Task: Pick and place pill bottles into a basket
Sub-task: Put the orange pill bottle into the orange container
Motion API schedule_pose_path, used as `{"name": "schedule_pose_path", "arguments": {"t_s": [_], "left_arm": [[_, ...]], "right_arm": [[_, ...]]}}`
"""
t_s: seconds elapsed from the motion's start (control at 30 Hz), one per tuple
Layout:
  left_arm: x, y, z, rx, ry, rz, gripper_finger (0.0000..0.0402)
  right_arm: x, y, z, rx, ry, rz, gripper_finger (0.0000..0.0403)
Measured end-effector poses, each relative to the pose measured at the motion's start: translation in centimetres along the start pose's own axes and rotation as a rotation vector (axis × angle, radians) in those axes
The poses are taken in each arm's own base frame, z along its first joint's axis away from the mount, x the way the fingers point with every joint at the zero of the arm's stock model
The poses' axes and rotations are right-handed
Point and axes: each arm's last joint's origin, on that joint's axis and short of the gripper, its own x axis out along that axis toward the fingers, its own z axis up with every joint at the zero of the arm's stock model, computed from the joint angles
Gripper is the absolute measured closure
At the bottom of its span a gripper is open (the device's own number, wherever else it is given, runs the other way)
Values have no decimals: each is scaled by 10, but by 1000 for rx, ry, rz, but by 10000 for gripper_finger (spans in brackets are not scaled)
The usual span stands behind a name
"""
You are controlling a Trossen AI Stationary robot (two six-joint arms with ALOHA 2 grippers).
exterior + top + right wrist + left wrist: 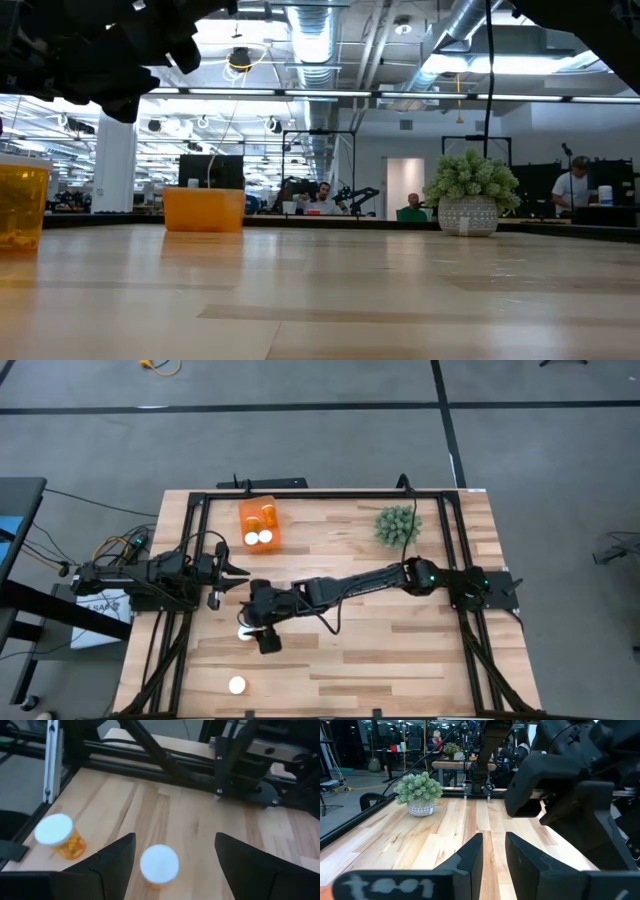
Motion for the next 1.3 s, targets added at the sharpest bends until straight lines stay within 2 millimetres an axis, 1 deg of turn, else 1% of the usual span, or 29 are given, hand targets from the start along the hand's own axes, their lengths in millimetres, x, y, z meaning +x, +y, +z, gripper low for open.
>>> {"name": "schedule_pose_path", "arguments": {"t_s": [0.13,0.23,0.37,0.53,0.6,0.7,0.8,0.9,1.17,1.27,1.3], "left_arm": [[0,0,0,0,0,0,330],[0,0,0,0,0,0,330],[0,0,0,0,0,0,330],[0,0,0,0,0,-1,330],[0,0,0,0,0,0,330],[0,0,0,0,0,0,330],[0,0,0,0,0,-1,330],[0,0,0,0,0,0,330],[0,0,0,0,0,0,330],[0,0,0,0,0,-1,330],[0,0,0,0,0,-1,330]], "right_arm": [[0,3,1,-10,-2,-6,141],[0,8,1,-45,-4,2,160],[0,15,2,-72,-5,12,216],[0,15,2,-71,-4,8,294],[0,14,2,-60,0,-27,314],[0,10,-1,-53,33,-84,323],[0,5,-5,-55,63,-90,312],[0,1,-6,-52,76,-95,282],[-1,-6,-14,22,149,-101,159],[11,-4,-24,47,160,-101,120],[15,-2,-30,44,192,-94,110]]}}
